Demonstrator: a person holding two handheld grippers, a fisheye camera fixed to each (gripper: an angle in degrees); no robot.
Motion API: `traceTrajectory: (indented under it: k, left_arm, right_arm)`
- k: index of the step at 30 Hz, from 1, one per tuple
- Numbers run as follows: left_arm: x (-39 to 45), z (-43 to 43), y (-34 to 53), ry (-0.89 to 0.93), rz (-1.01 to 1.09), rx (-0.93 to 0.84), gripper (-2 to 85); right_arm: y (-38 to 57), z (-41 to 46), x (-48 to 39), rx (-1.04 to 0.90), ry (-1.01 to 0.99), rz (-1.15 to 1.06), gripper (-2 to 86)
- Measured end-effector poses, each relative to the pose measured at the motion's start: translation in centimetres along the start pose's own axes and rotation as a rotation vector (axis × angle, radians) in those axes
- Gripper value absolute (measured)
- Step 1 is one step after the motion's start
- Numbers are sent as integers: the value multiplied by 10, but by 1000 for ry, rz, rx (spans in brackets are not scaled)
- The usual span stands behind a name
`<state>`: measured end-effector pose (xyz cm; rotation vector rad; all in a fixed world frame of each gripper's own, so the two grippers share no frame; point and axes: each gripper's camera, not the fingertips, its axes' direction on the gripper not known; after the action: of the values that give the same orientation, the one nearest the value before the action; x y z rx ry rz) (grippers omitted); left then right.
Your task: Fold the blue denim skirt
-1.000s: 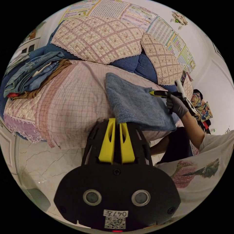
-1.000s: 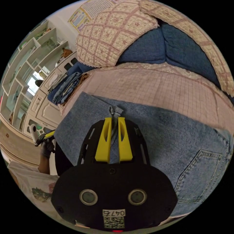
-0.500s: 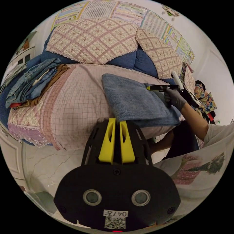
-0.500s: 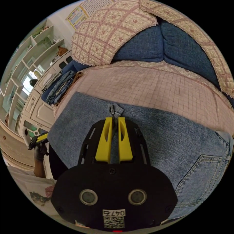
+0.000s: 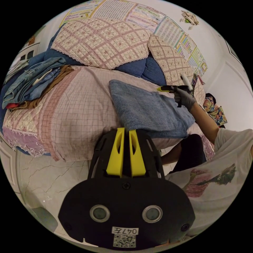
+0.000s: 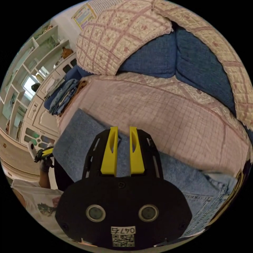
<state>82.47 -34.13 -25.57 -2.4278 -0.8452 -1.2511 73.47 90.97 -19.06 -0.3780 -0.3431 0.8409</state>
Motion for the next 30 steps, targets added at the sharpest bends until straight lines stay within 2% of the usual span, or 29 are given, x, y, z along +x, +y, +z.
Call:
traceTrajectory:
  k: [7,9,12,18,23,30]
  left_arm:
    - [-2,4,0,28,-14,5,-1]
    - [-1,6,0,34,-8,1,-1]
    - [0,7,-1,37,-2,-2,-2]
    - [3,9,-1,47,-4,-1,-2]
    - [9,10,-2,39,-1,-5,-1]
    - [19,11,-4,27,4,-16,-1]
  right_arm:
    - [-35,16,11,-114,-47,80,11]
    - [-34,6,10,-97,-52,89,-5]
    - [-24,-19,8,-54,-176,101,-12]
    - [19,-102,-20,49,-298,36,-13]
    - [84,-190,-83,83,-390,-145,-13]
    - [179,-280,-159,91,-465,-288,-13]
